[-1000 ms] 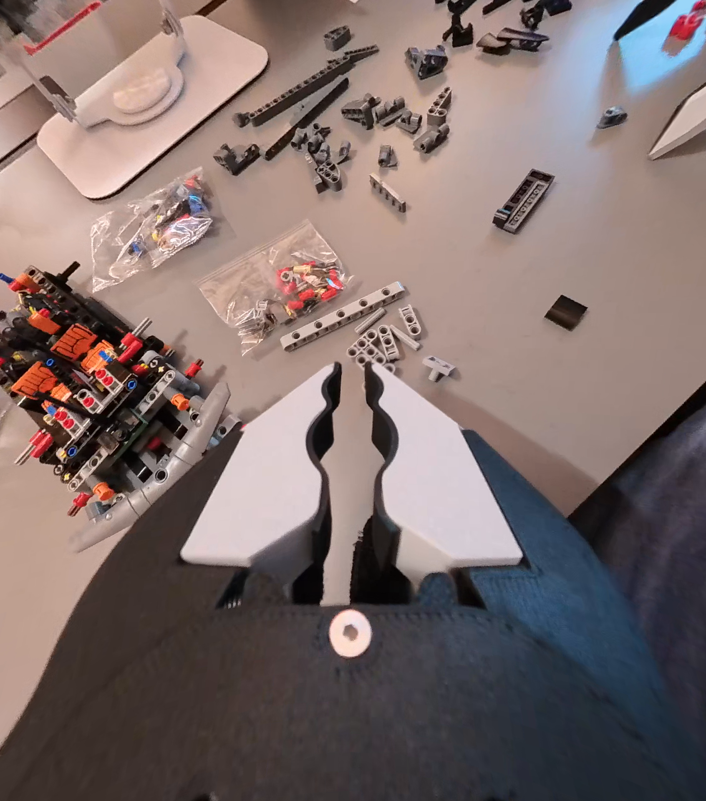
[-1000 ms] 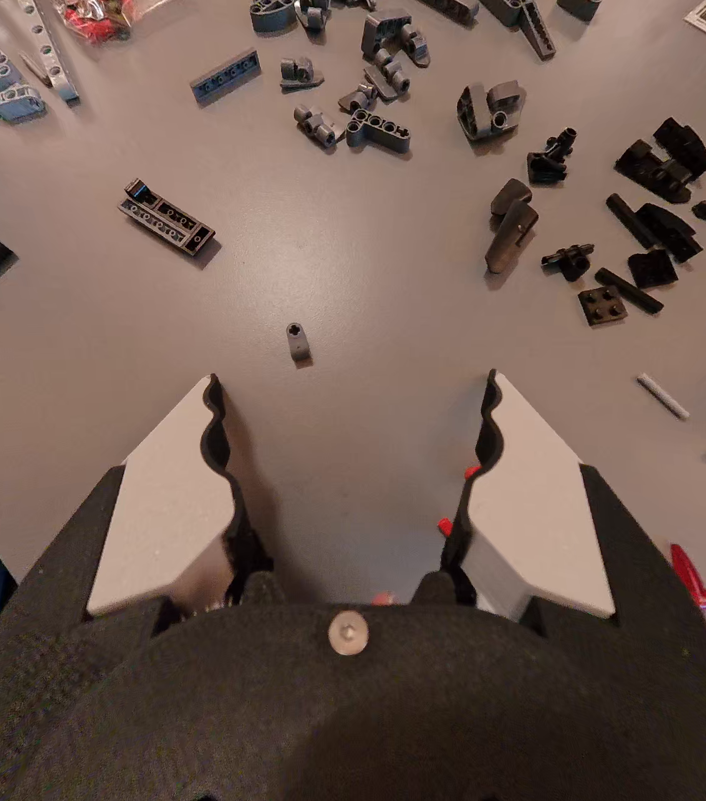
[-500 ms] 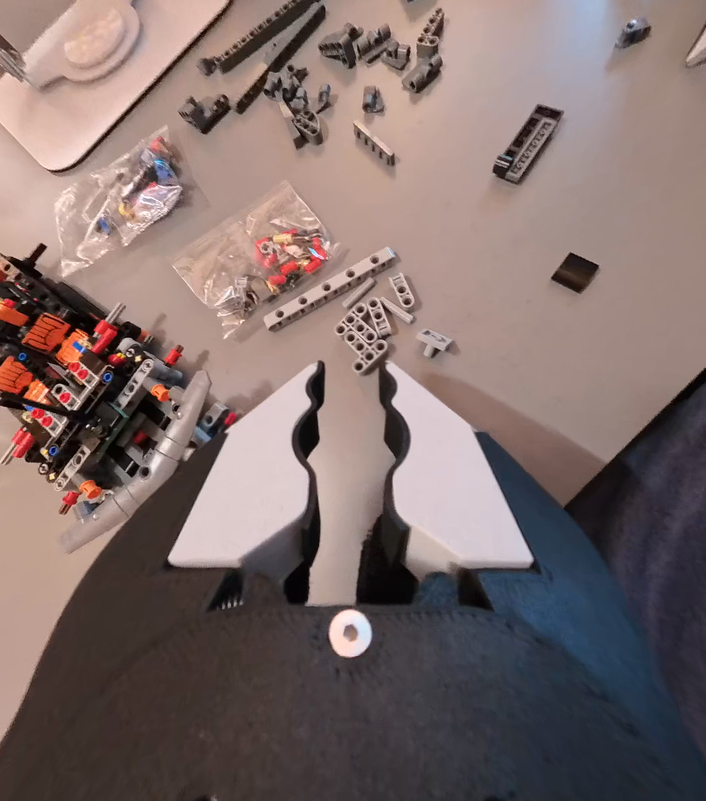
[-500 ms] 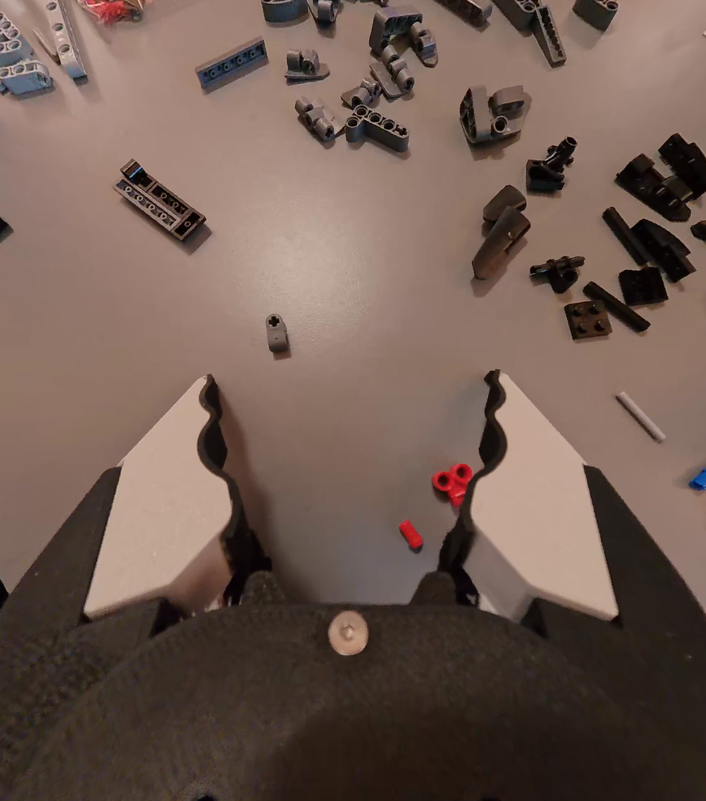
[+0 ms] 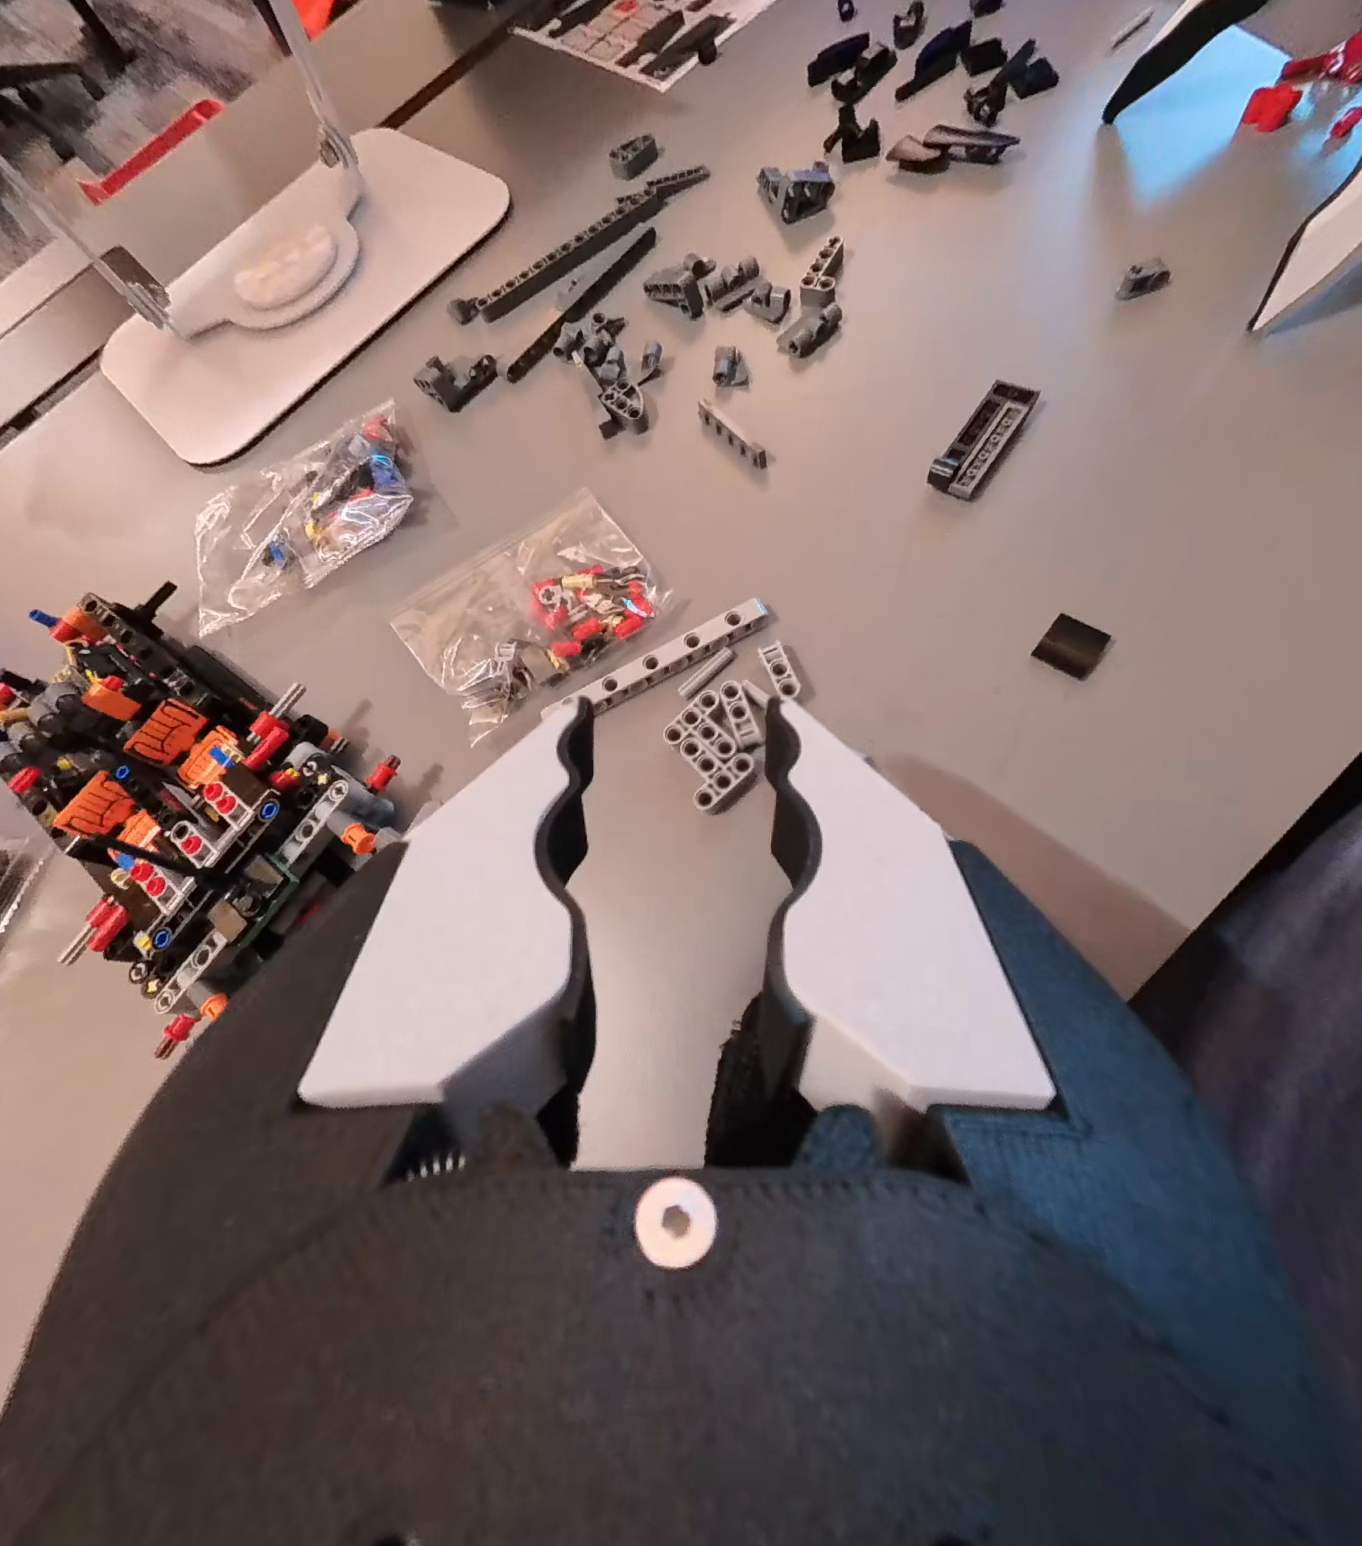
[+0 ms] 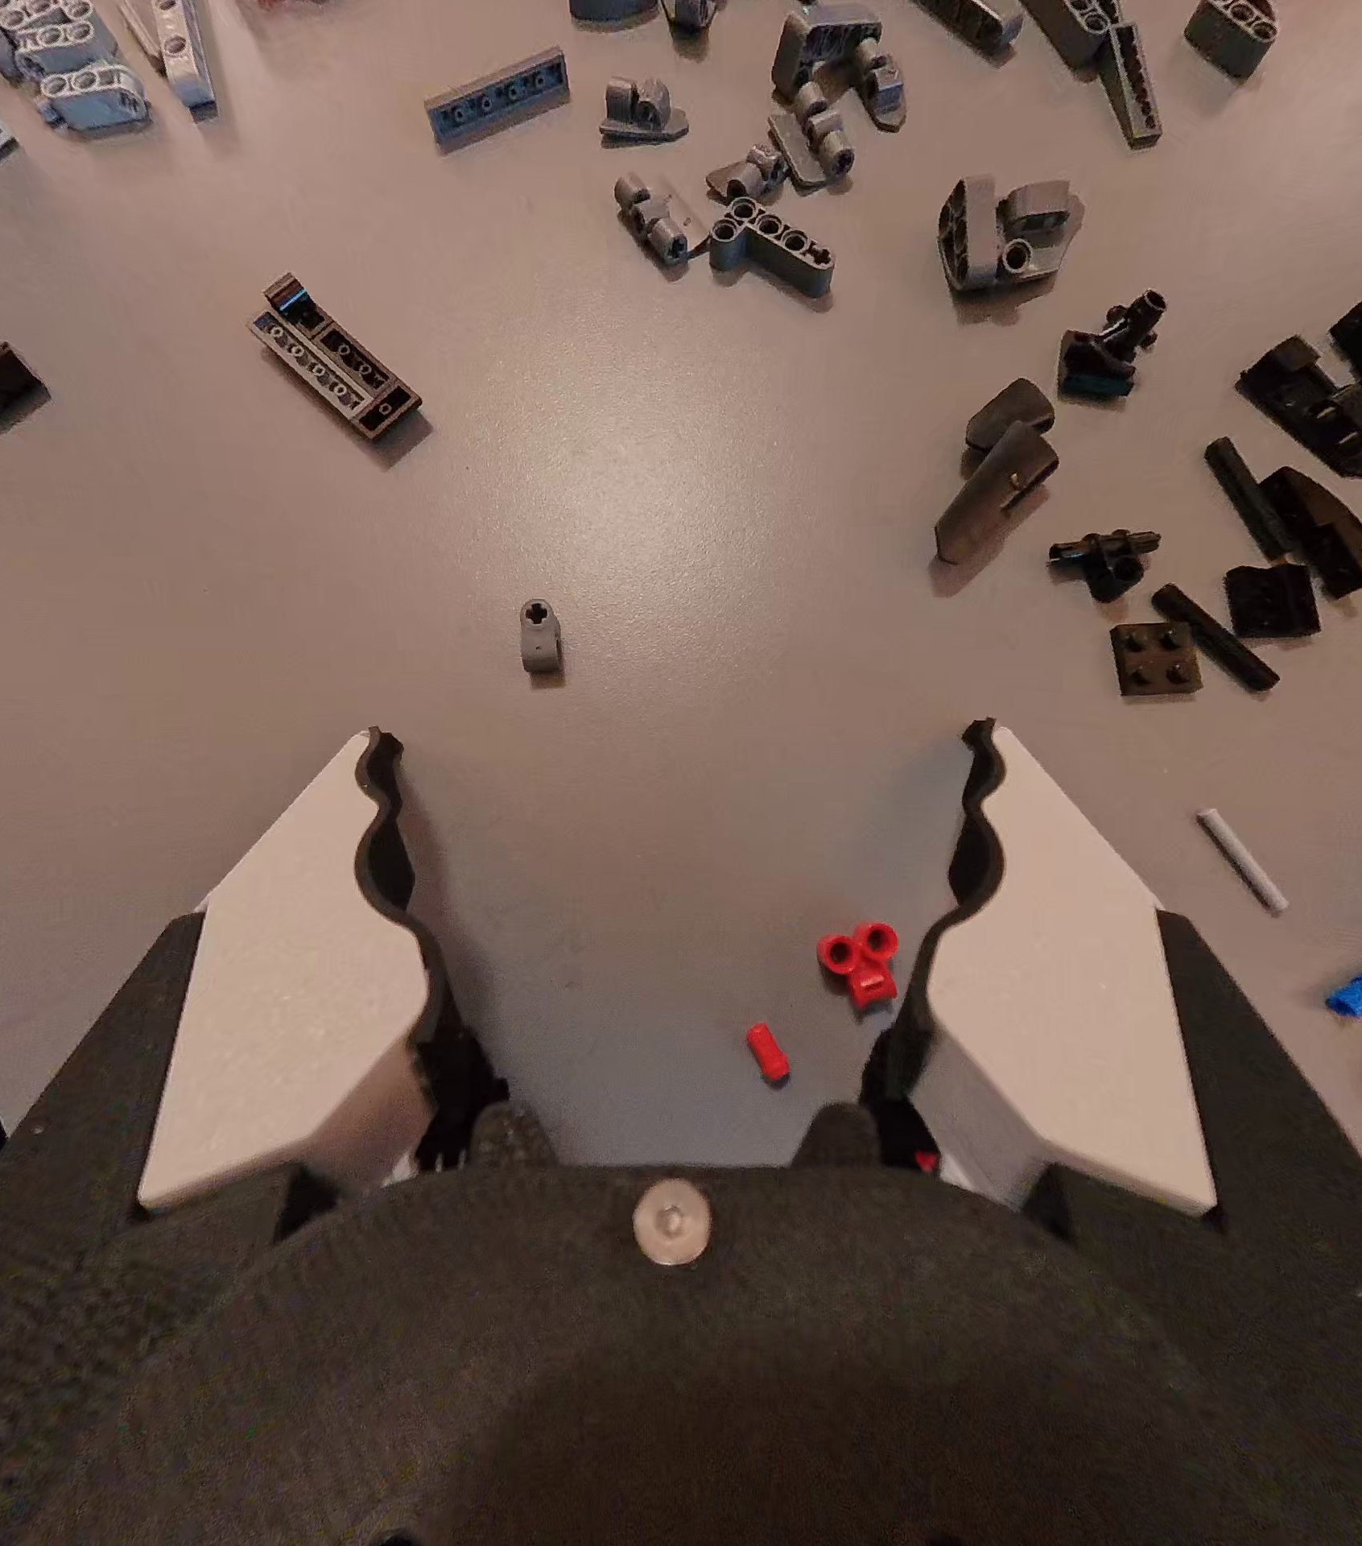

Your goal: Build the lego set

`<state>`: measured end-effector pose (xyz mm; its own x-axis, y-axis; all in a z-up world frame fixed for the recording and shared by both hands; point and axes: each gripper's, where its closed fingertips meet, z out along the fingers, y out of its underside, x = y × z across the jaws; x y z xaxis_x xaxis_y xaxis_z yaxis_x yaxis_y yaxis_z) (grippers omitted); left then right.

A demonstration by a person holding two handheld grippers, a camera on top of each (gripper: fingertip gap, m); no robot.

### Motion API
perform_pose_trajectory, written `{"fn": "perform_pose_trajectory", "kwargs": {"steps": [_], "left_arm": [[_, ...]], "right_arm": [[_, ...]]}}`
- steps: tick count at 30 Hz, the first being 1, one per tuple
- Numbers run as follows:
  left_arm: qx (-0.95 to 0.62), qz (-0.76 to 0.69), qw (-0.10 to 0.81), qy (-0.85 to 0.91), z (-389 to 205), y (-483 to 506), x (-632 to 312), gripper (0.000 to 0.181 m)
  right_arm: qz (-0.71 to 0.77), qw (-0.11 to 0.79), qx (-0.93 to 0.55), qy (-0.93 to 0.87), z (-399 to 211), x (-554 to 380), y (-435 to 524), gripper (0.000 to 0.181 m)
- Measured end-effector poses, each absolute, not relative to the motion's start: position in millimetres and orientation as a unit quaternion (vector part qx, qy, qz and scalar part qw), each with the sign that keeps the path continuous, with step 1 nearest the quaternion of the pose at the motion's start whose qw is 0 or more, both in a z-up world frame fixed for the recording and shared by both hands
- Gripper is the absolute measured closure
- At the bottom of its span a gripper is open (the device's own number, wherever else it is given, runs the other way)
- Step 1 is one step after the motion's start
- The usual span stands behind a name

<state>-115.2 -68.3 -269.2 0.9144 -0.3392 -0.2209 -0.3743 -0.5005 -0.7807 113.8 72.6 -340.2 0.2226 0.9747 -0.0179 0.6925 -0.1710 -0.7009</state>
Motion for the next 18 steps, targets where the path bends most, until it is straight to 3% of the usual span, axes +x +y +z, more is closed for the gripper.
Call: {"fn": "perform_pose_trajectory", "kwargs": {"steps": [1, 9, 13, 18], "left_arm": [[-0.866, 0.019, 0.457, 0.203, -268, -68, -115, 0.143], [-0.869, 0.019, 0.454, 0.195, -274, -65, -119, 0.142], [-0.865, 0.011, 0.461, 0.198, -270, -58, -114, 0.142], [-0.857, -0.001, 0.475, 0.201, -264, -55, -106, 0.141]], "right_arm": [[0.243, 0.291, -0.726, -0.574, -340, 114, 72, 0.05], [0.241, 0.291, -0.728, -0.573, -342, 113, 74, 0.042], [0.234, 0.286, -0.737, -0.565, -345, 113, 78, 0.026], [0.233, 0.287, -0.739, -0.562, -345, 112, 79, 0.026]]}}
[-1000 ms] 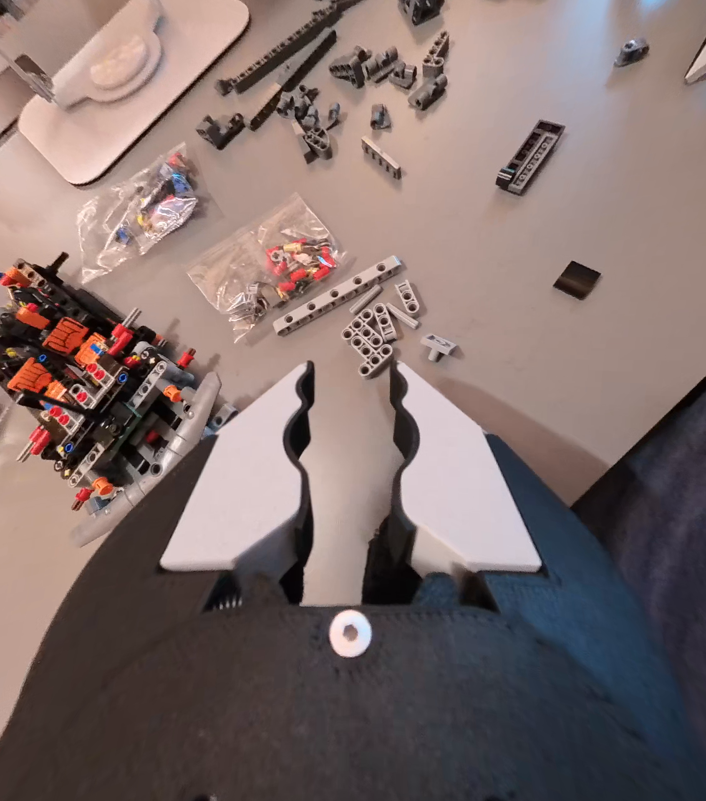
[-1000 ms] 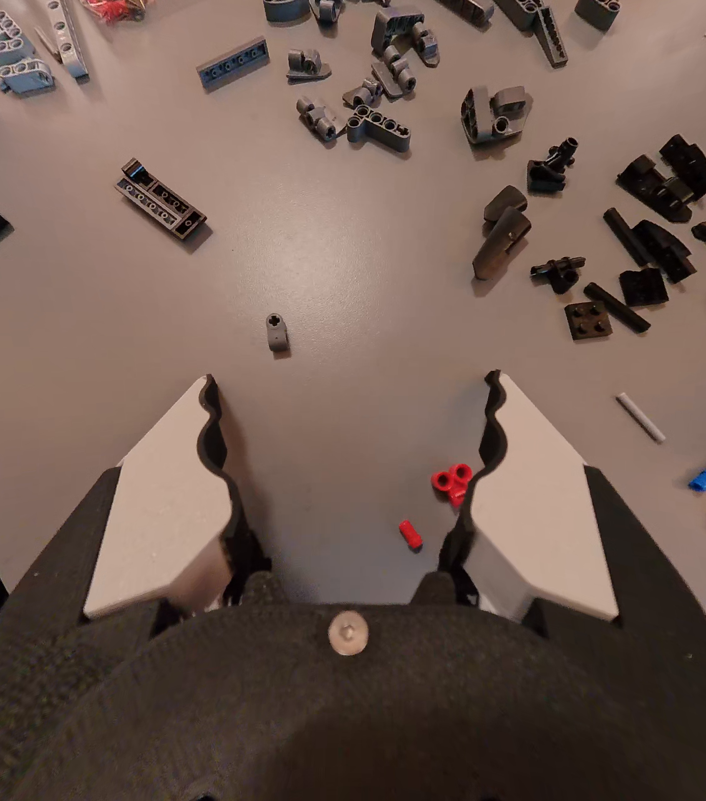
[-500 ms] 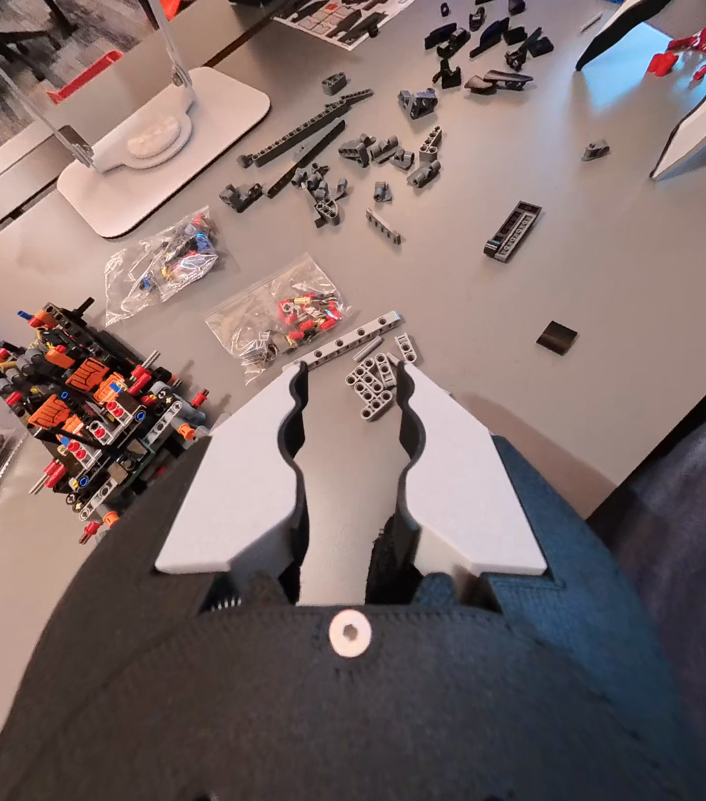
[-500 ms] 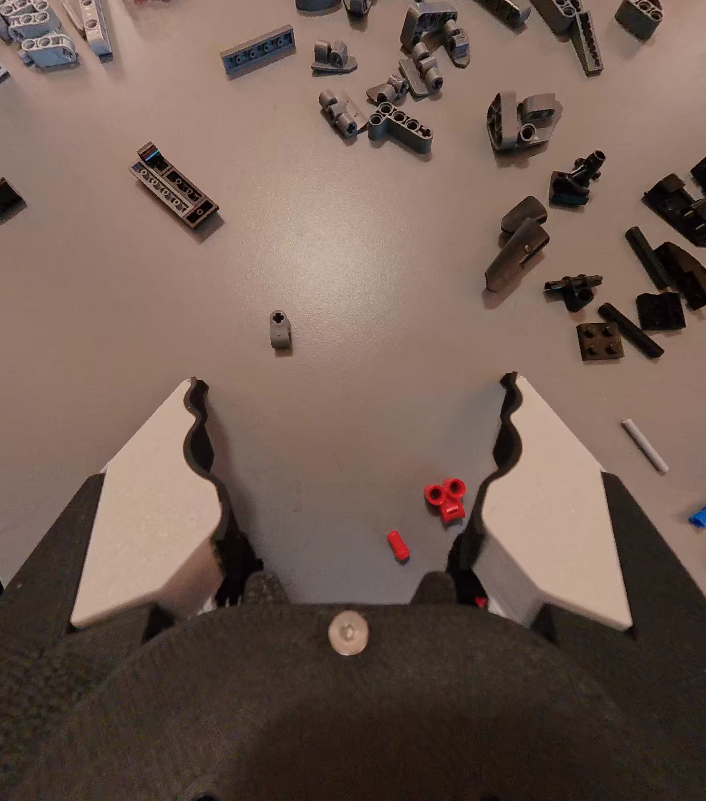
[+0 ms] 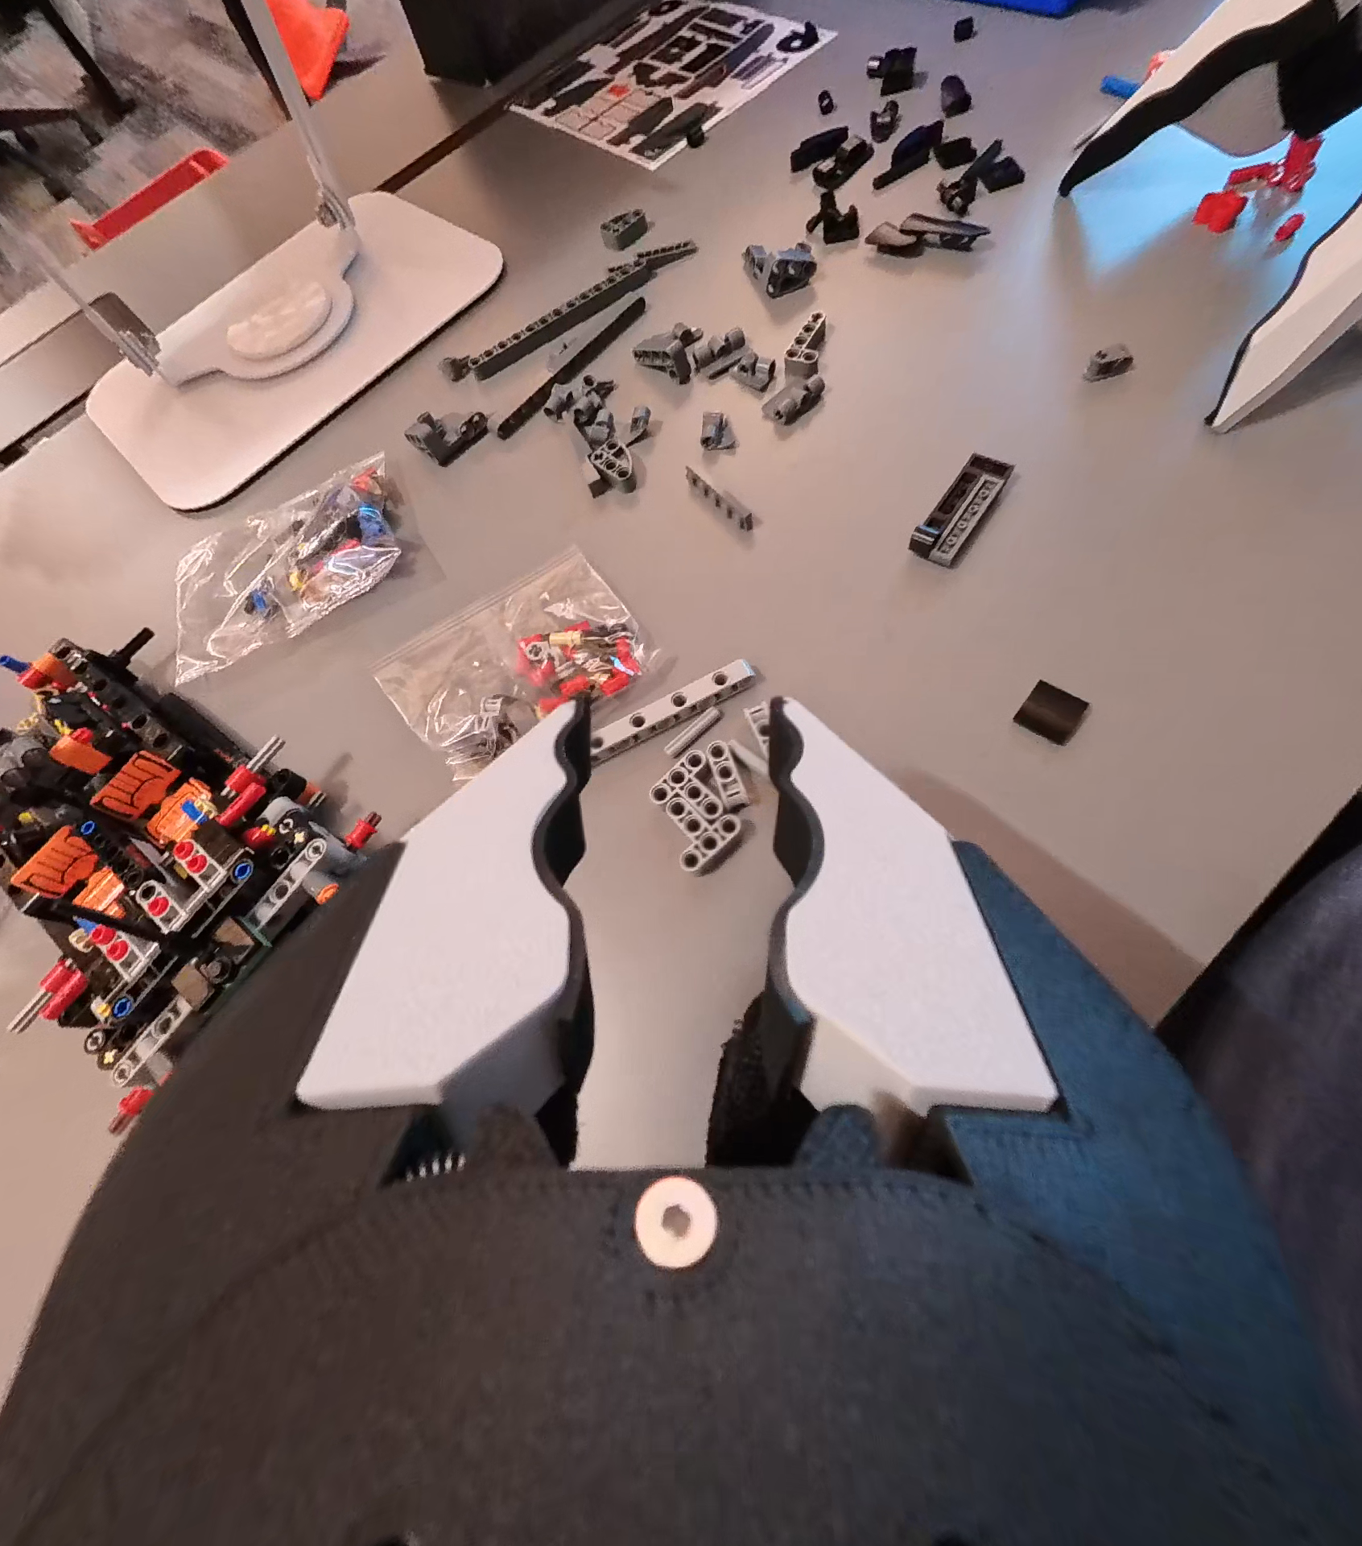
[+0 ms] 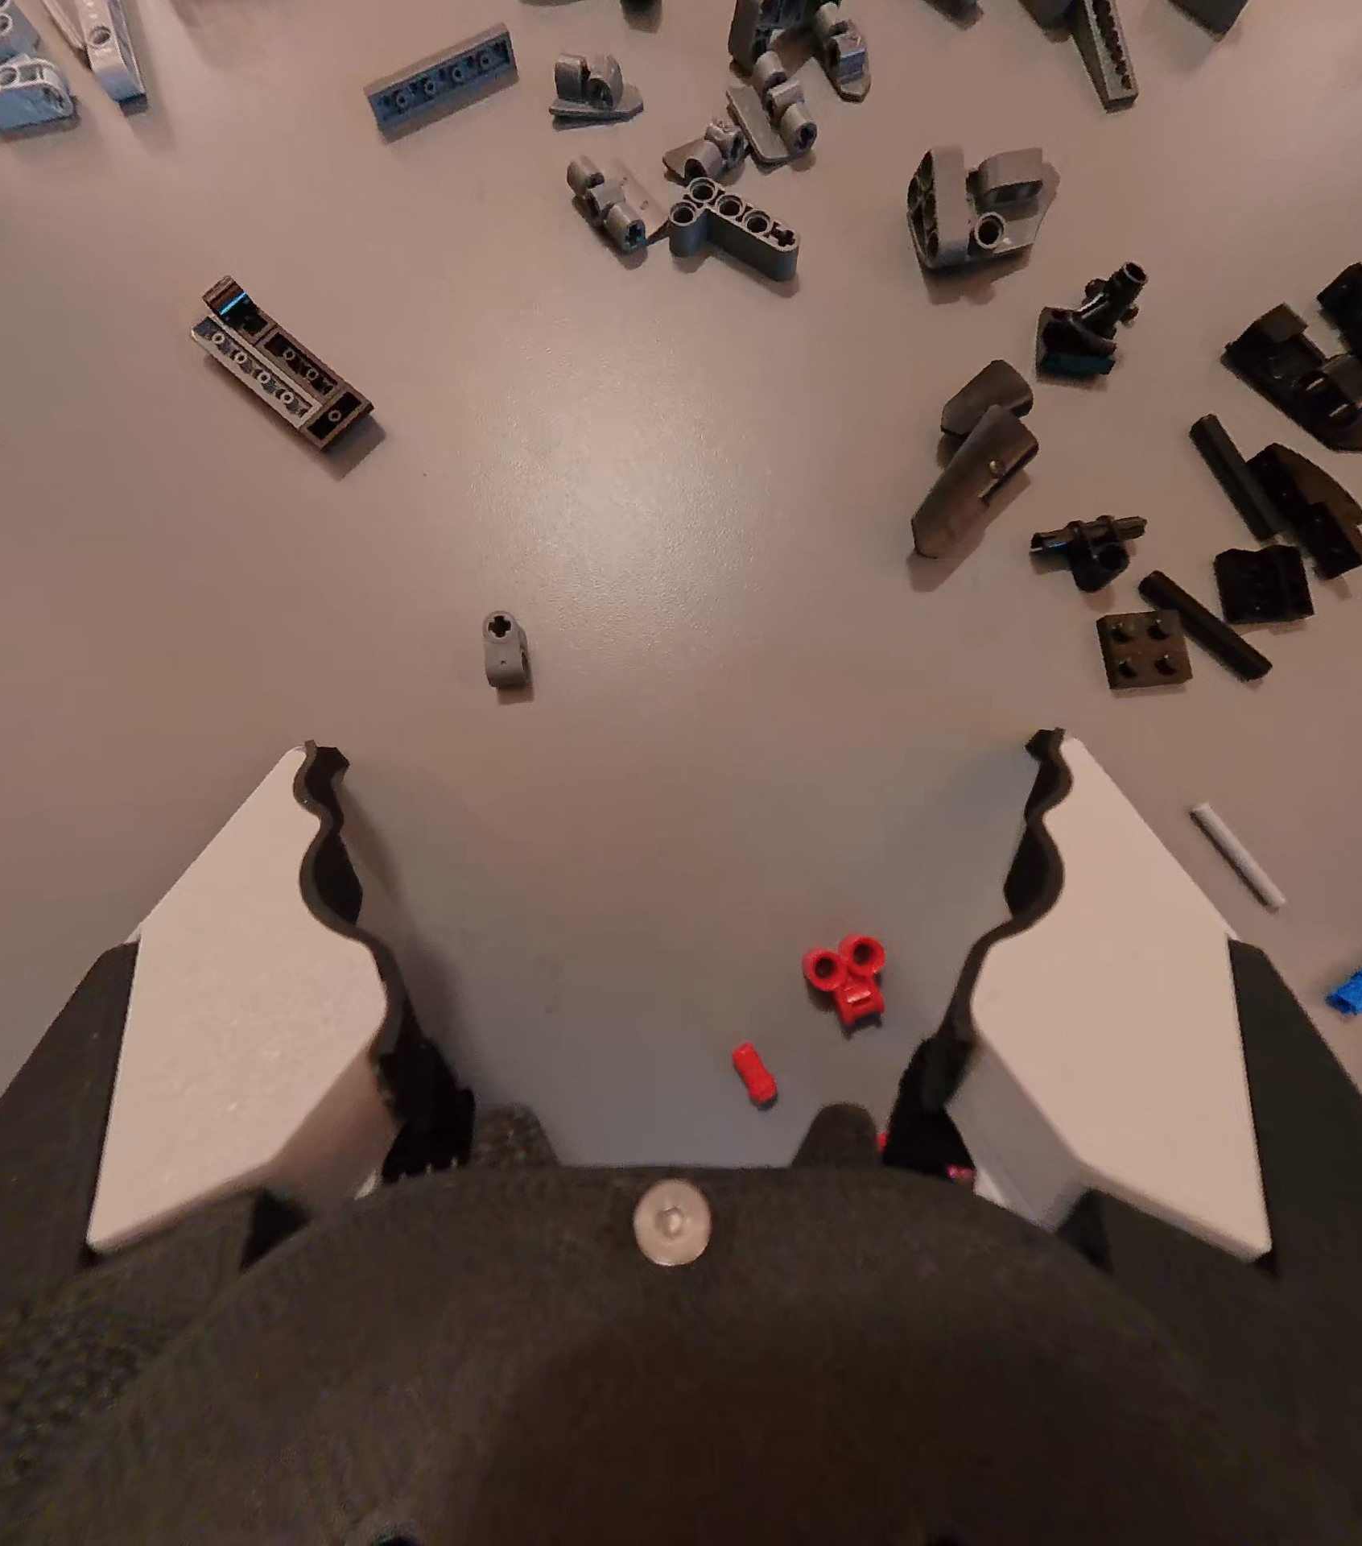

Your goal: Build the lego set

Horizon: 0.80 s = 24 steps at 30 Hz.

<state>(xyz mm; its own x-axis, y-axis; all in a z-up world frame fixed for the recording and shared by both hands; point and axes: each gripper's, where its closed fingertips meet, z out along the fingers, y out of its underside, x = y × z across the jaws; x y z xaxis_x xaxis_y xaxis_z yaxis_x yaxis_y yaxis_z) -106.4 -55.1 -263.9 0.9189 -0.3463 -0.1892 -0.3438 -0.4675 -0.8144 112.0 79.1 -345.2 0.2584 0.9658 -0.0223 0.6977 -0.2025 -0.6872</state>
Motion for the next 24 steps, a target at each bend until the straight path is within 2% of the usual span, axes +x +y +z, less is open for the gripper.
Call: {"fn": "perform_pose_trajectory", "kwargs": {"steps": [16, 24], "left_arm": [[-0.847, -0.012, 0.485, 0.217, -253, -74, -91, 0.146], [-0.831, 0.003, 0.482, 0.277, -240, -64, -54, 0.146]], "right_arm": [[0.23, 0.285, -0.739, -0.565, -345, 113, 79, 0.027], [0.23, 0.285, -0.739, -0.565, -345, 113, 79, 0.027]]}}
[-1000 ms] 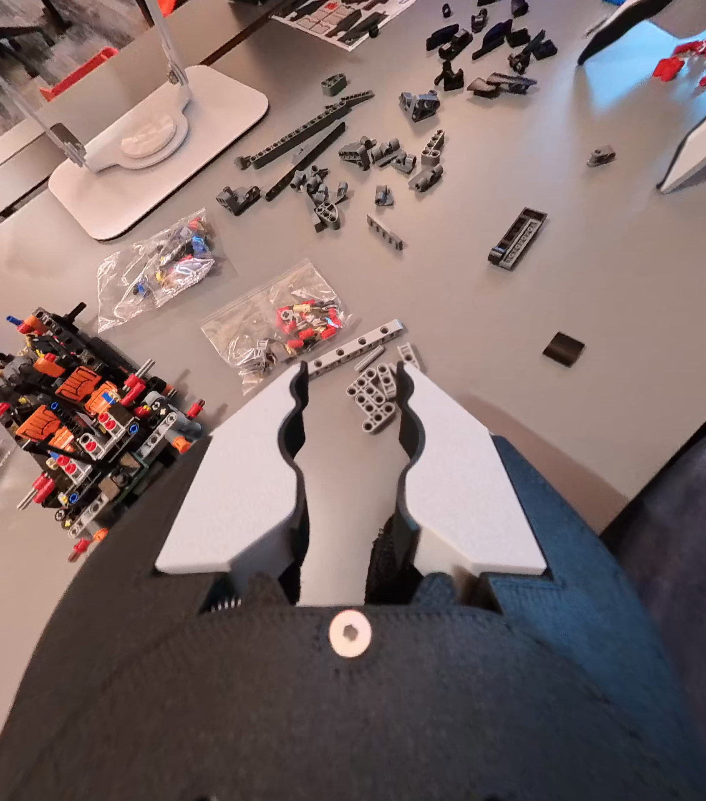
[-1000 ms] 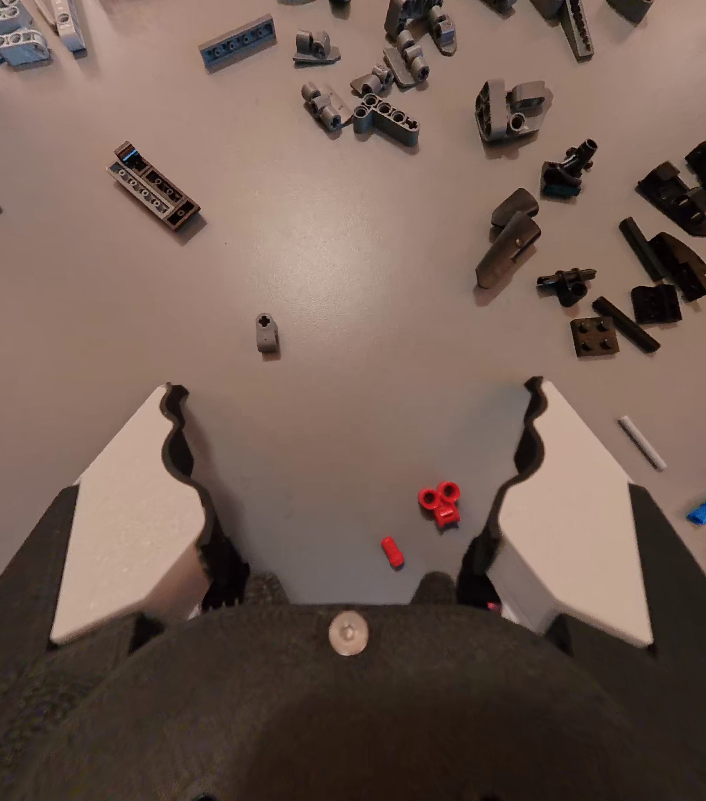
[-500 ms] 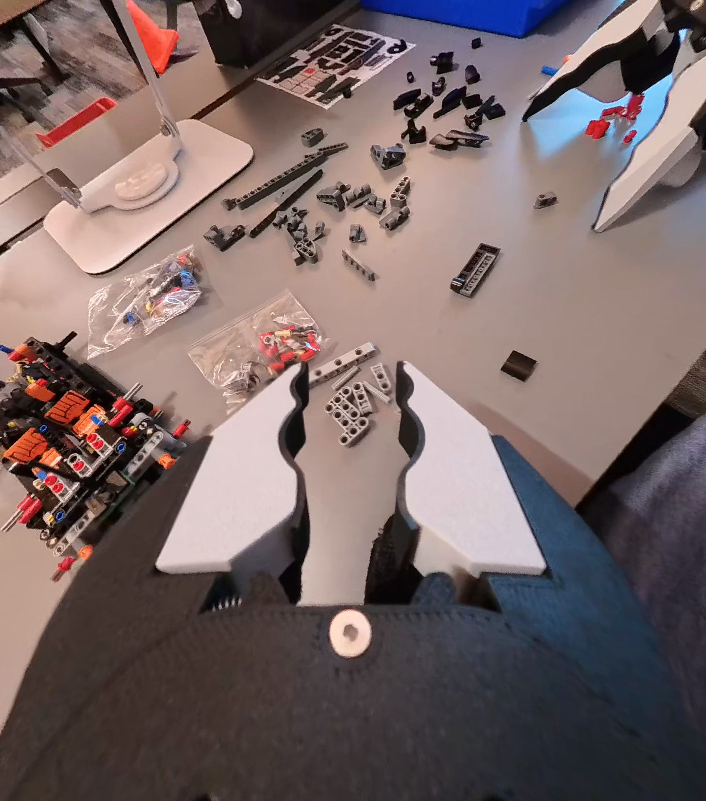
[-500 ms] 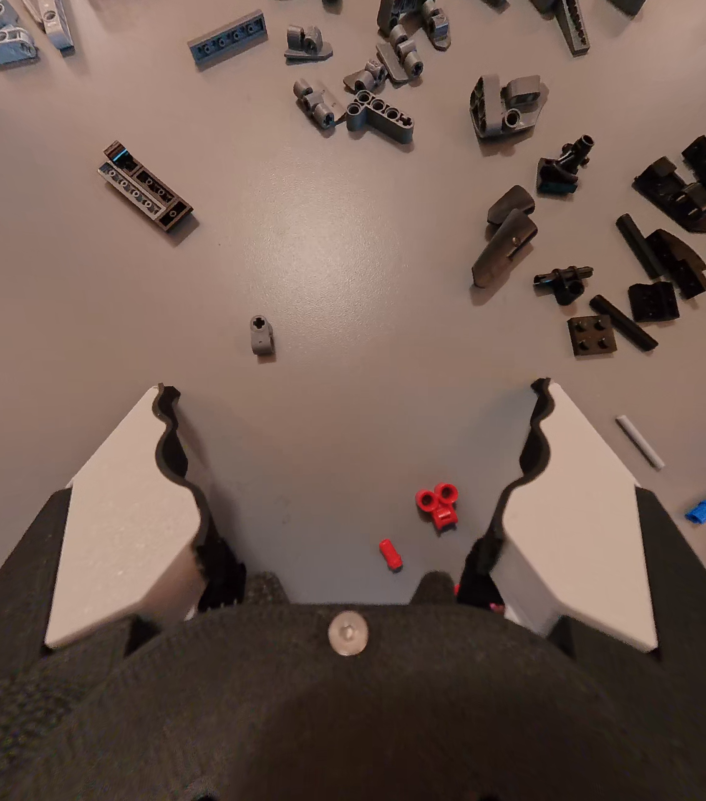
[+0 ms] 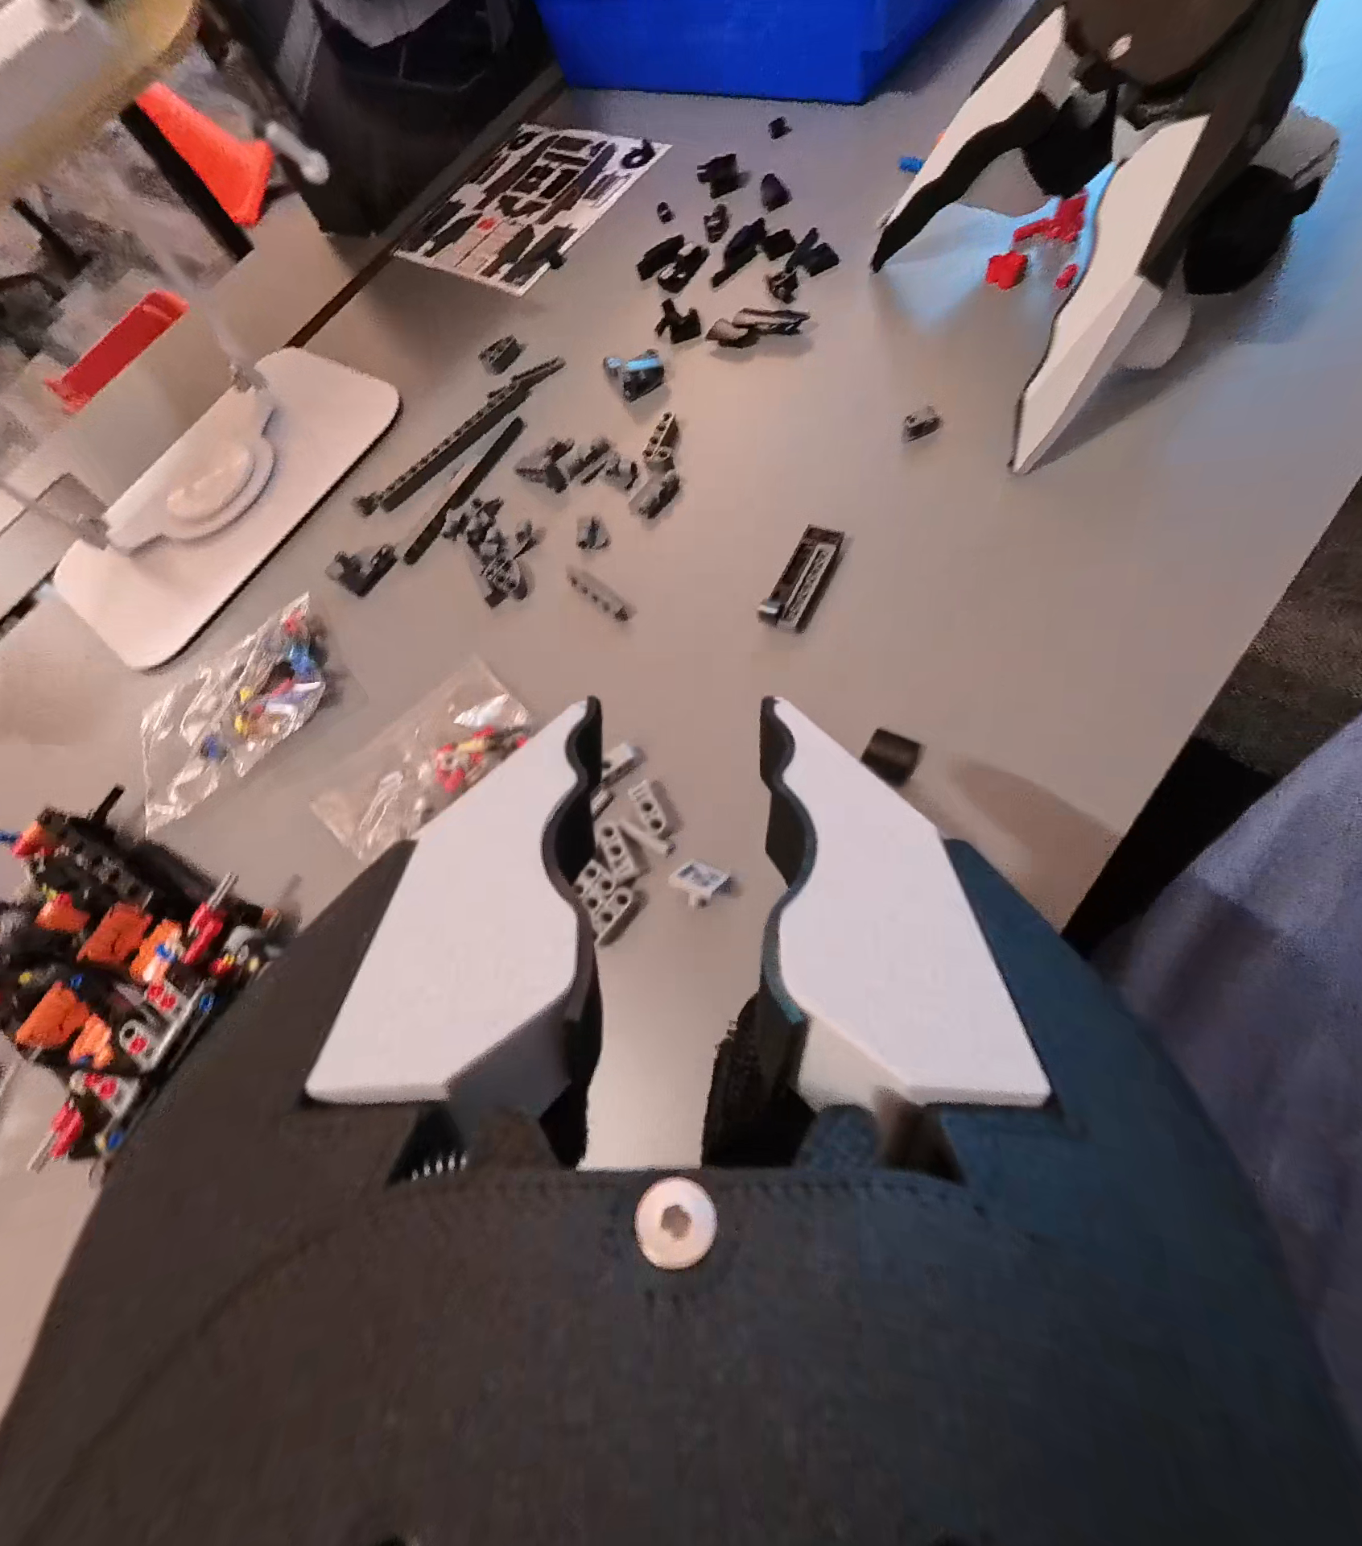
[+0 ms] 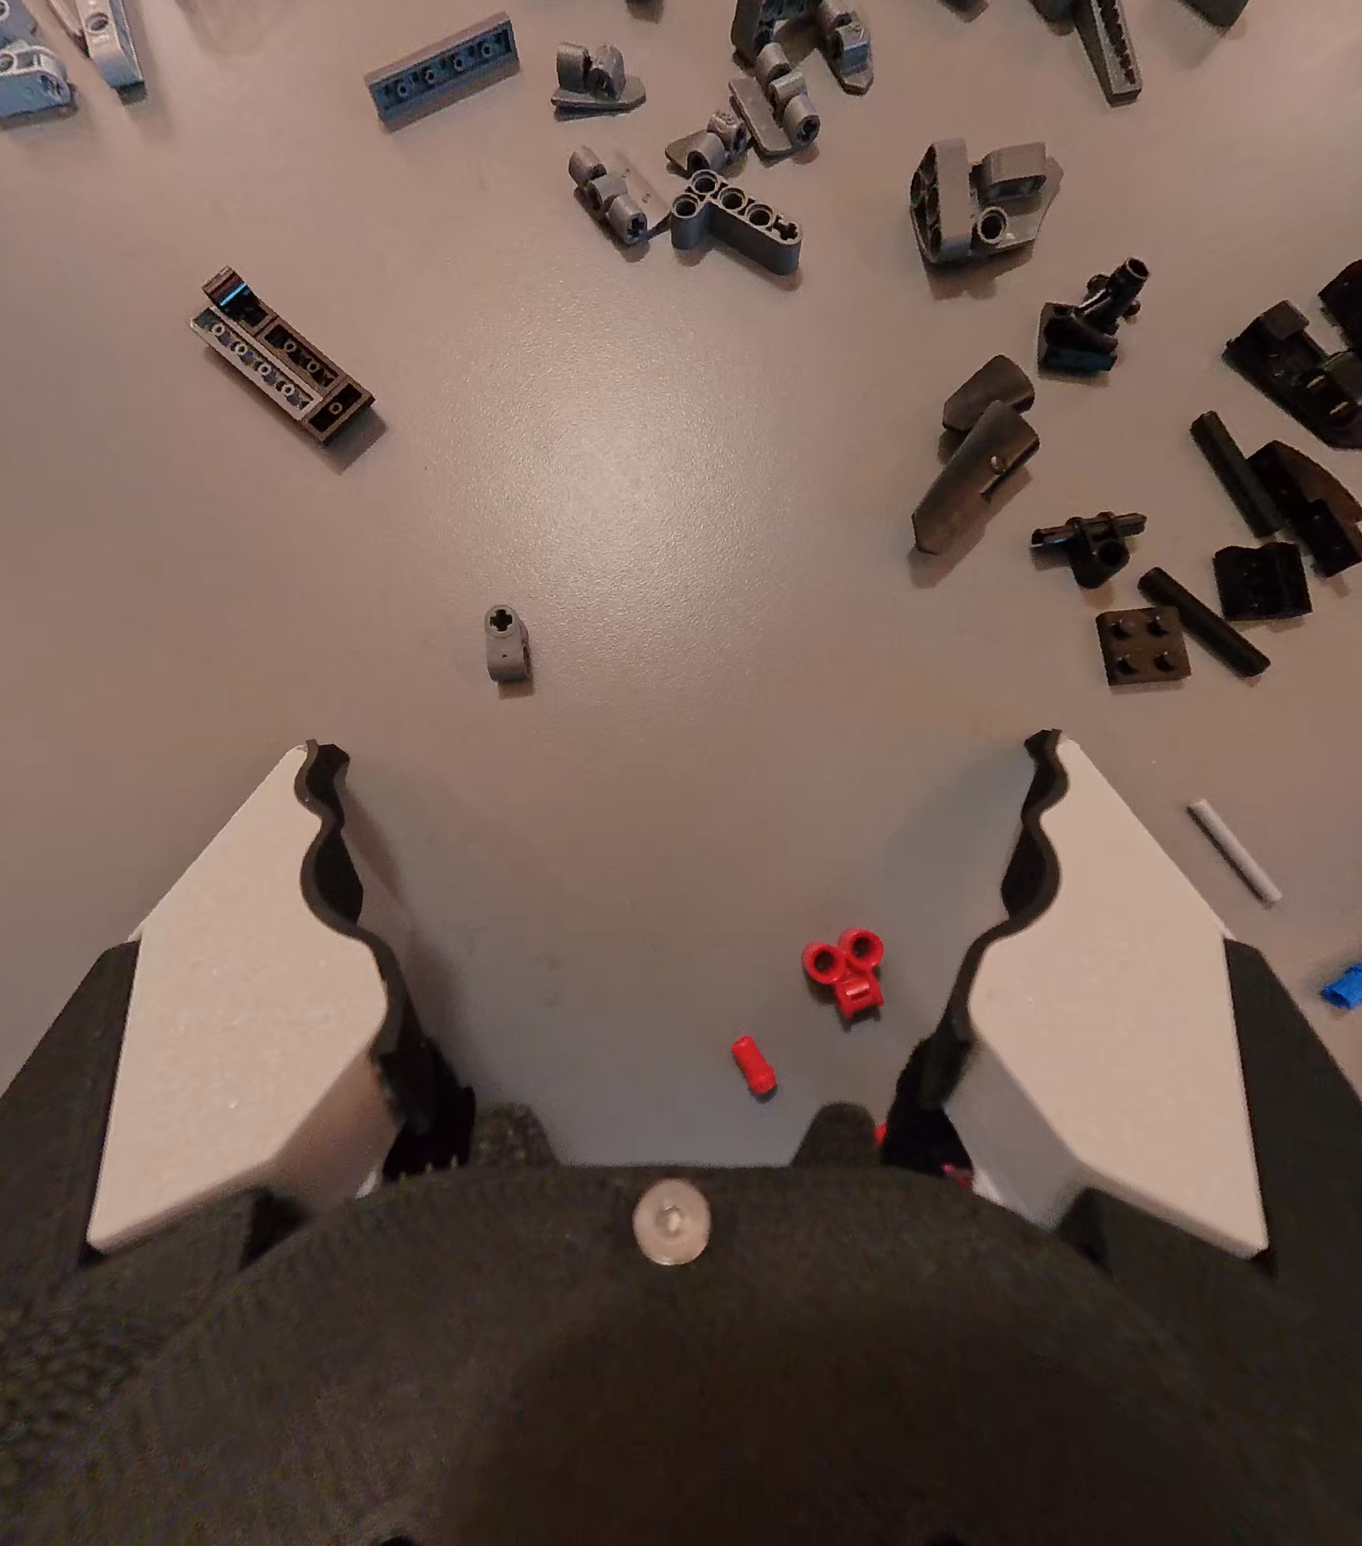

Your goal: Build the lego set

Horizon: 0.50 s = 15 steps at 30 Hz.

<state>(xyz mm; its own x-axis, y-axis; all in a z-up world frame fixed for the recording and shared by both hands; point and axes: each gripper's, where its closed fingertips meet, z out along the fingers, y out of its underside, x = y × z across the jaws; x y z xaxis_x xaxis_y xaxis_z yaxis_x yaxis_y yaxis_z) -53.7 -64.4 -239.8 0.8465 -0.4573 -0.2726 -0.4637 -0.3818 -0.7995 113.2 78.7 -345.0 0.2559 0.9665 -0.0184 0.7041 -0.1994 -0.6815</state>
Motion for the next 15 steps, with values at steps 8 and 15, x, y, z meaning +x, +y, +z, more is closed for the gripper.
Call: {"fn": "perform_pose_trajectory", "kwargs": {"steps": [8, 15], "left_arm": [[-0.809, 0.002, 0.477, 0.344, -234, -48, 1, 0.144], [-0.831, 0.02, 0.463, 0.309, -247, -26, 0, 0.144]], "right_arm": [[0.23, 0.285, -0.739, -0.565, -345, 113, 79, 0.027], [0.23, 0.285, -0.739, -0.565, -345, 113, 79, 0.027]]}}
